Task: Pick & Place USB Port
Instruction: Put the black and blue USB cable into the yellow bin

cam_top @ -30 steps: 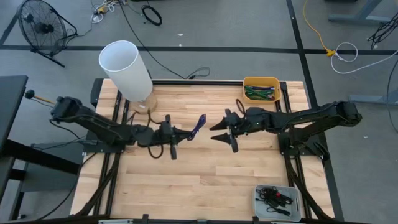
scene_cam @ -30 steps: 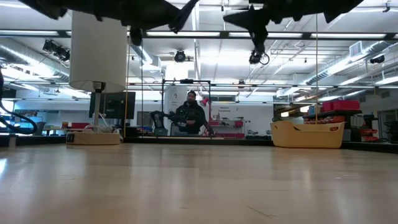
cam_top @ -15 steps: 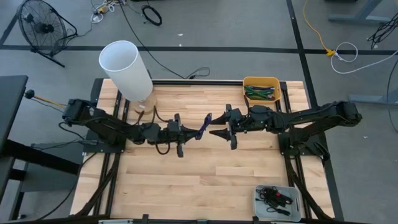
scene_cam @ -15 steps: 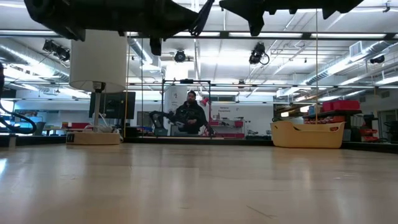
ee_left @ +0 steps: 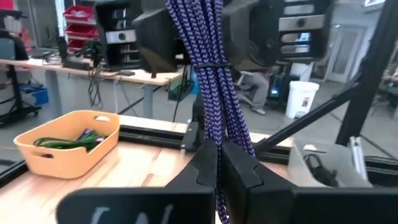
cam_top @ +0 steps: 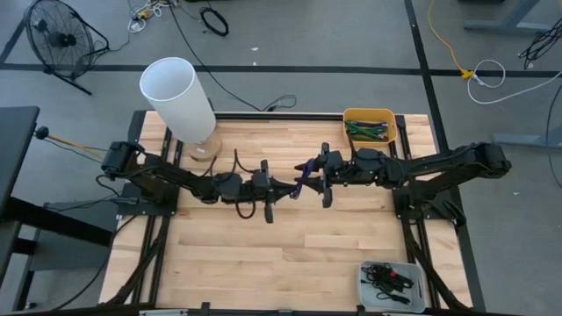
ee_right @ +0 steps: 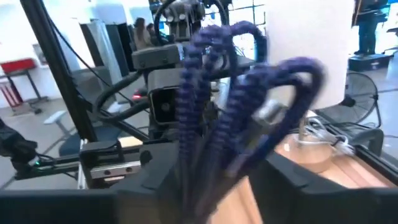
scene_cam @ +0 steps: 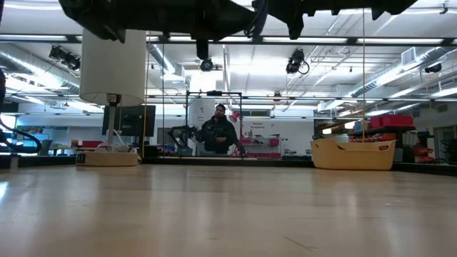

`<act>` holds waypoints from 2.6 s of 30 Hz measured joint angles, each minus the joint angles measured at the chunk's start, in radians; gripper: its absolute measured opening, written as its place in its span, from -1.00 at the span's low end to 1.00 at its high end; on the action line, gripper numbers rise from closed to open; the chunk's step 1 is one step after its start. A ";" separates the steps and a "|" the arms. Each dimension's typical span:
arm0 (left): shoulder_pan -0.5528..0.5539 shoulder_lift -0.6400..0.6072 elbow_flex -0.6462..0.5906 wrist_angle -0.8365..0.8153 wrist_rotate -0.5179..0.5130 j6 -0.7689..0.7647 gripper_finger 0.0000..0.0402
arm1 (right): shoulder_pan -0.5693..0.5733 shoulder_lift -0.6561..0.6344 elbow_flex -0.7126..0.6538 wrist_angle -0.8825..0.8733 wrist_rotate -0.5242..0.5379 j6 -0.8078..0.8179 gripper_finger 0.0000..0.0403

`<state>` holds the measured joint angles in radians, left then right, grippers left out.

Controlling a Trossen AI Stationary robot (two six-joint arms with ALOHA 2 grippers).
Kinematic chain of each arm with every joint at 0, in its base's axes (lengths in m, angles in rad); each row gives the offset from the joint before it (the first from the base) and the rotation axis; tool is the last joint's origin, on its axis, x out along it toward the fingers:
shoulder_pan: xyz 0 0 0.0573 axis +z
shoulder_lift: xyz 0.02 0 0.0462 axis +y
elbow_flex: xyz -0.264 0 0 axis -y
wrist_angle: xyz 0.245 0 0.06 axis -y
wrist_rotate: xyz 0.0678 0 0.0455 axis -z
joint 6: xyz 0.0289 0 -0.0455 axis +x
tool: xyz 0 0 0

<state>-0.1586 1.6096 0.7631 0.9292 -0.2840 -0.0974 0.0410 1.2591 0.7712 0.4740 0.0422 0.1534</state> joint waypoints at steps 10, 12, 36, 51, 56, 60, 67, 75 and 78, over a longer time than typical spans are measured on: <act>0.005 0.008 0.010 -0.031 -0.034 0.006 -0.68 | 0.001 0.000 0.000 -0.051 0.003 -0.053 -0.88; 0.005 0.008 0.010 -0.030 -0.037 0.006 -0.66 | 0.000 0.000 0.000 -0.076 0.015 -0.067 -0.88; -0.046 0.006 0.010 -0.076 -0.024 -0.013 -0.69 | -0.486 -0.248 0.001 -0.666 0.498 -0.353 -0.88; -0.041 0.006 0.010 -0.081 -0.026 -0.015 -0.69 | -0.751 -0.101 0.001 -0.655 0.578 -0.568 -0.88; -0.041 0.006 0.009 -0.091 -0.026 0.008 -0.69 | -0.784 -0.019 -0.001 -0.637 0.599 -0.624 -0.88; -0.041 0.006 0.009 -0.097 -0.025 0.013 -0.69 | -0.795 0.051 -0.001 -0.653 0.613 -0.659 -0.88; -0.034 0.006 0.009 -0.102 -0.026 0.015 -0.69 | -0.810 0.117 -0.001 -0.659 0.642 -0.663 -0.88; -0.034 0.006 0.009 -0.112 -0.026 0.016 -0.69 | -0.851 0.121 -0.002 -0.710 0.573 -0.634 -0.74; -0.034 0.006 0.009 -0.112 -0.026 0.016 -0.69 | -0.859 0.121 -0.002 -0.711 0.594 -0.624 -0.44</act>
<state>-0.1925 1.6157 0.7723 0.8177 -0.3099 -0.0818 -0.8185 1.3796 0.7695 -0.2368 0.6358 -0.4708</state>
